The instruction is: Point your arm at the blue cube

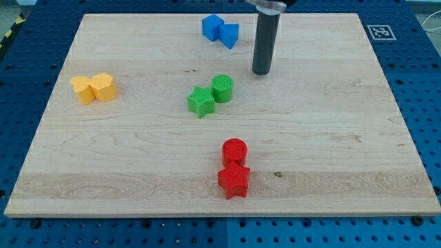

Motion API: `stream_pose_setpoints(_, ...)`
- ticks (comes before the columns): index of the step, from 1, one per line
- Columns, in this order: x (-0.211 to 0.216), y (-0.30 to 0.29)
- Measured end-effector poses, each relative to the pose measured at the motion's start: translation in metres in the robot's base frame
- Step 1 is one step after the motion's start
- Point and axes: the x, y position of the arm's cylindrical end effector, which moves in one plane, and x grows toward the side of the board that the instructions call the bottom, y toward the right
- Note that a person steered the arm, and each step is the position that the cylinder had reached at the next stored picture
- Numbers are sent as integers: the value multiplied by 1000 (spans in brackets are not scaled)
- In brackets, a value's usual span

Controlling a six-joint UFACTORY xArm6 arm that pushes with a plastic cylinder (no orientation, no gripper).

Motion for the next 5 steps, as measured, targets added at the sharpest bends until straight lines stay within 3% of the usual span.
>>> stream_pose_setpoints(5,-132,-17)
